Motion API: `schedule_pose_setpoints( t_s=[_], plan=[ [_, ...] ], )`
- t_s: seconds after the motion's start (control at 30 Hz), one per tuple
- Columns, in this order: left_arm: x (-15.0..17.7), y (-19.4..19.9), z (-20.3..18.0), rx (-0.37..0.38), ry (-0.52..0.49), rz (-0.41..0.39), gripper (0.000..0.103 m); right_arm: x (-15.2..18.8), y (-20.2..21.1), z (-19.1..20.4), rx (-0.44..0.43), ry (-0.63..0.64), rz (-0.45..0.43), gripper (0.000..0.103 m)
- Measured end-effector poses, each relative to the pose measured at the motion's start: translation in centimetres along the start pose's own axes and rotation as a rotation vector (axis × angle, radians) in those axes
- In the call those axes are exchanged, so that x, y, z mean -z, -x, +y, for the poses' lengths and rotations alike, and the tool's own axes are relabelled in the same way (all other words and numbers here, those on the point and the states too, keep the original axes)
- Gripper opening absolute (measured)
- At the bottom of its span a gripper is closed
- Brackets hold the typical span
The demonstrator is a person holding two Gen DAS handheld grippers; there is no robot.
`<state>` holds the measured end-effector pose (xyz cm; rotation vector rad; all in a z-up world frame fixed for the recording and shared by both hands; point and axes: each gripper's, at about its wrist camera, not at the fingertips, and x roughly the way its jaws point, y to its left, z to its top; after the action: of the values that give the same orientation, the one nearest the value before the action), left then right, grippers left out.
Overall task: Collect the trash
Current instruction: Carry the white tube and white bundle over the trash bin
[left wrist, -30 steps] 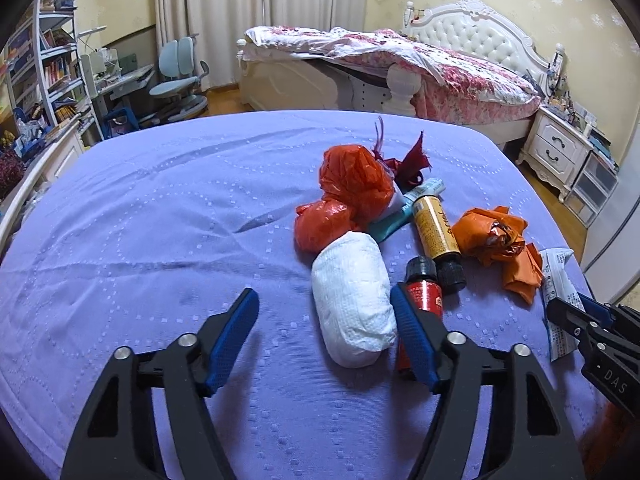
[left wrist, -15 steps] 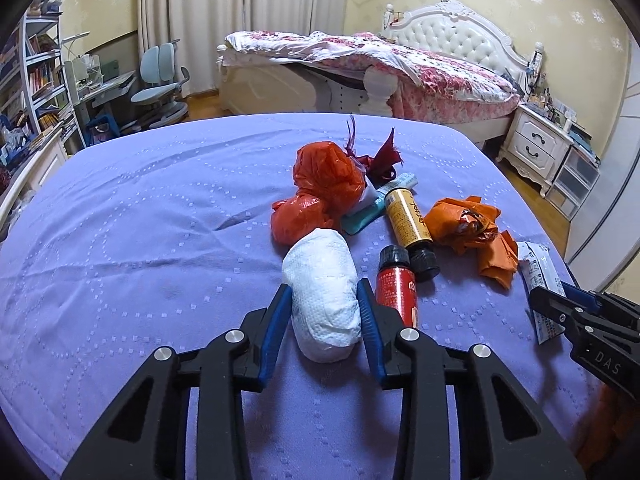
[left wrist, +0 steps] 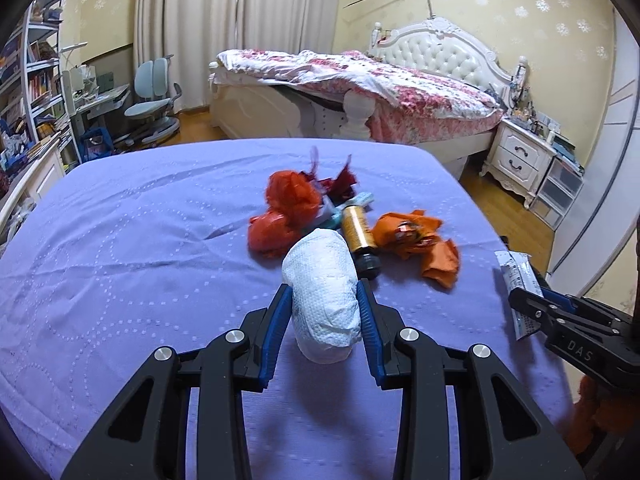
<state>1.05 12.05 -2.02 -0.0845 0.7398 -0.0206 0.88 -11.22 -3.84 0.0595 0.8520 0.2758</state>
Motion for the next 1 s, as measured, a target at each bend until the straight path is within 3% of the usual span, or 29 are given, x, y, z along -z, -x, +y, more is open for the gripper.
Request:
schedule_pose_setpoints(
  t_s=[0.47, 0.8, 1.0],
  plan=[
    [-1.1, -2.0, -10.7, 0.159, -0.135, 0.002, 0.036, 0.3, 3.6, -7.7, 0.117, -0.092, -0.067, 0.031],
    [-1.7, -5.1, -17.6, 0.21, -0.226, 0.021, 0.036, 0.3, 3.2, -13.0, 0.168, -0.157, -0.062, 0.031],
    [-1.8, -6.7, -19.7, 0.218, -0.259, 0.04, 0.036, 0.2, 2.6, -14.9, 0.182, -0.176, -0.056, 0.031]
  ],
)
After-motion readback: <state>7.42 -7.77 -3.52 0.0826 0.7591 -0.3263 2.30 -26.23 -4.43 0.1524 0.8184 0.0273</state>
